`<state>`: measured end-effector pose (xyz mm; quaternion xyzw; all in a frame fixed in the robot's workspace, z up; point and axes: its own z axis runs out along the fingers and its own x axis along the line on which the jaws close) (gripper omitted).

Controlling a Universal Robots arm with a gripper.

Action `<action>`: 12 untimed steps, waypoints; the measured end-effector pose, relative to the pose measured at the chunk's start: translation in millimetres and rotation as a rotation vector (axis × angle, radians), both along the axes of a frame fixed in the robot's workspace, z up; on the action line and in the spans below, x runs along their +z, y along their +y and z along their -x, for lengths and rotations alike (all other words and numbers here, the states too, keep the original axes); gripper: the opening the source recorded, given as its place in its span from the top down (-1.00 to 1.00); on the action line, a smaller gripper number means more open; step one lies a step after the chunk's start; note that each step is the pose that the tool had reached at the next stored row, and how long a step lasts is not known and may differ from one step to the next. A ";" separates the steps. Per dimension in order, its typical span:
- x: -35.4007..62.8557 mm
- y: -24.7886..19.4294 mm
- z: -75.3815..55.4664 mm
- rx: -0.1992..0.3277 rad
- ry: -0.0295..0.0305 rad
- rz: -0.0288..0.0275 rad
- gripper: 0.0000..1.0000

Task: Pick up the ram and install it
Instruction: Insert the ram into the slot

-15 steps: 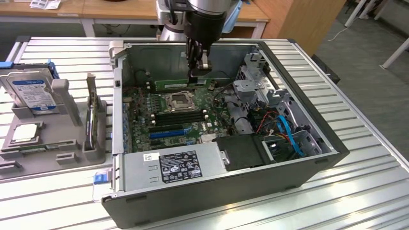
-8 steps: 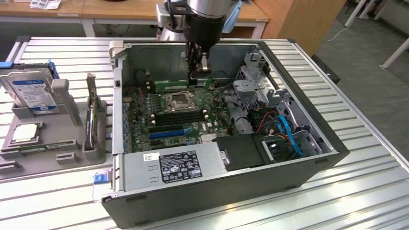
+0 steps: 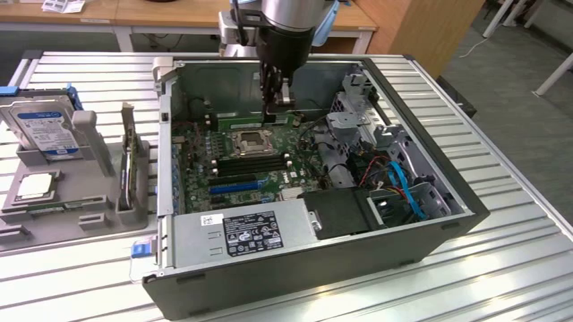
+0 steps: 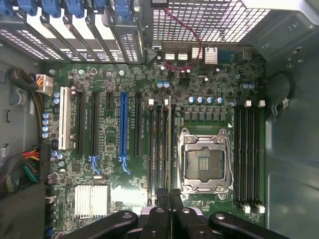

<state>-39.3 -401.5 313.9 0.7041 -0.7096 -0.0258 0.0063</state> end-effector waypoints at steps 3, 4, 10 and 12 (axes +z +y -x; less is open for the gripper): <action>-2.4 0.0 0.0 0.000 0.0000 0.0000 0.77; -3.2 0.0 0.0 0.000 0.0000 0.0000 0.77; -7.3 0.0 0.0 0.000 0.0000 0.0000 0.77; -8.5 0.0 0.0 0.000 0.0000 0.0000 0.77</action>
